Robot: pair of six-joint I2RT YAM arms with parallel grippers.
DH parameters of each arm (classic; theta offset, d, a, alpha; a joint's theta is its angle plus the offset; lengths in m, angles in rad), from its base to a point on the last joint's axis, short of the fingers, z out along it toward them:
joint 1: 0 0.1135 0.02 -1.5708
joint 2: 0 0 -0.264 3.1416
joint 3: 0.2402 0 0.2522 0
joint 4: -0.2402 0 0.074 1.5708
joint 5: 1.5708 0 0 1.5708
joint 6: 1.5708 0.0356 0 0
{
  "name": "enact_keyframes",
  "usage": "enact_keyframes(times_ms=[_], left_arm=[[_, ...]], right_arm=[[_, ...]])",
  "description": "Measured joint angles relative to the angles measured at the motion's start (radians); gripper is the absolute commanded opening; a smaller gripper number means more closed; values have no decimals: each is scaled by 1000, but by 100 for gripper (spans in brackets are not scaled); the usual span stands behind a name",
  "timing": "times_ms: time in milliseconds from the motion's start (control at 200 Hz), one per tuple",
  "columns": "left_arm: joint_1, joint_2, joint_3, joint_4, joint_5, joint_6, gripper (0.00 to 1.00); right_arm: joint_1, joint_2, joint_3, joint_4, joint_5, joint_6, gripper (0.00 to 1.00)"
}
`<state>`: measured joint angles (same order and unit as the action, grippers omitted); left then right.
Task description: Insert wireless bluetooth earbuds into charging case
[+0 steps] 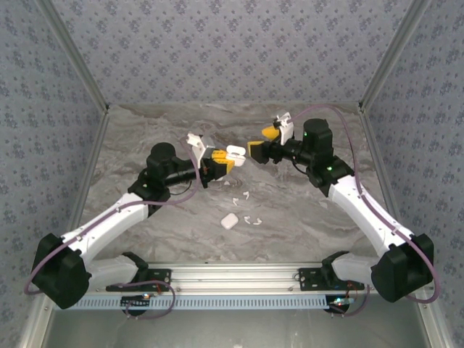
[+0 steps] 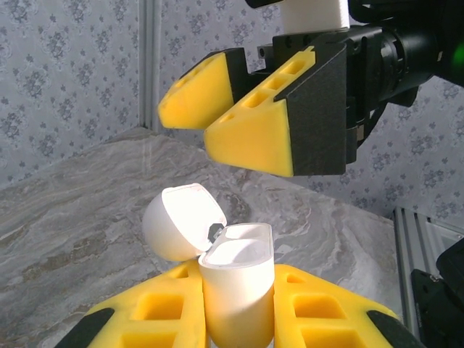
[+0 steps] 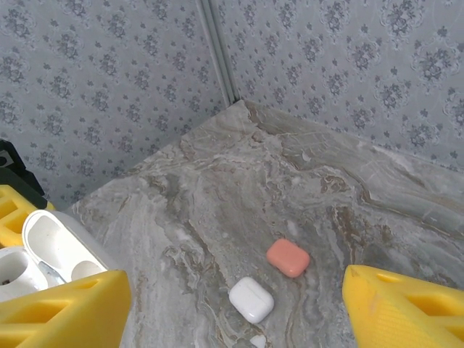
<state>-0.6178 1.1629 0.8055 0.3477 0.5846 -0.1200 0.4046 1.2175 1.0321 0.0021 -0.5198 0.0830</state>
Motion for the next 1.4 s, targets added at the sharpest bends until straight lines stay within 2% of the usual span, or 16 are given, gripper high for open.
enact_keyframes(times_ms=[110, 280, 375, 600, 964, 1399], left_arm=[[-5, -16, 0, -53, -42, 21, 0], [-7, -81, -21, -114, -105, 33, 0], [-7, -130, -46, -146, -134, 33, 0], [-7, -229, -100, -222, -199, 33, 0], [-7, -294, -132, -270, -242, 30, 0], [-7, -305, -145, -278, -260, 30, 0]], right_arm=[[-8, 1, 41, -122, 39, 5, 79], [-14, 43, 138, -334, 92, 23, 69], [-3, 102, 143, -425, 132, 51, 68], [126, 296, 154, -599, 303, 92, 63], [219, 636, 334, -696, 457, 143, 54], [261, 791, 392, -718, 464, 165, 48]])
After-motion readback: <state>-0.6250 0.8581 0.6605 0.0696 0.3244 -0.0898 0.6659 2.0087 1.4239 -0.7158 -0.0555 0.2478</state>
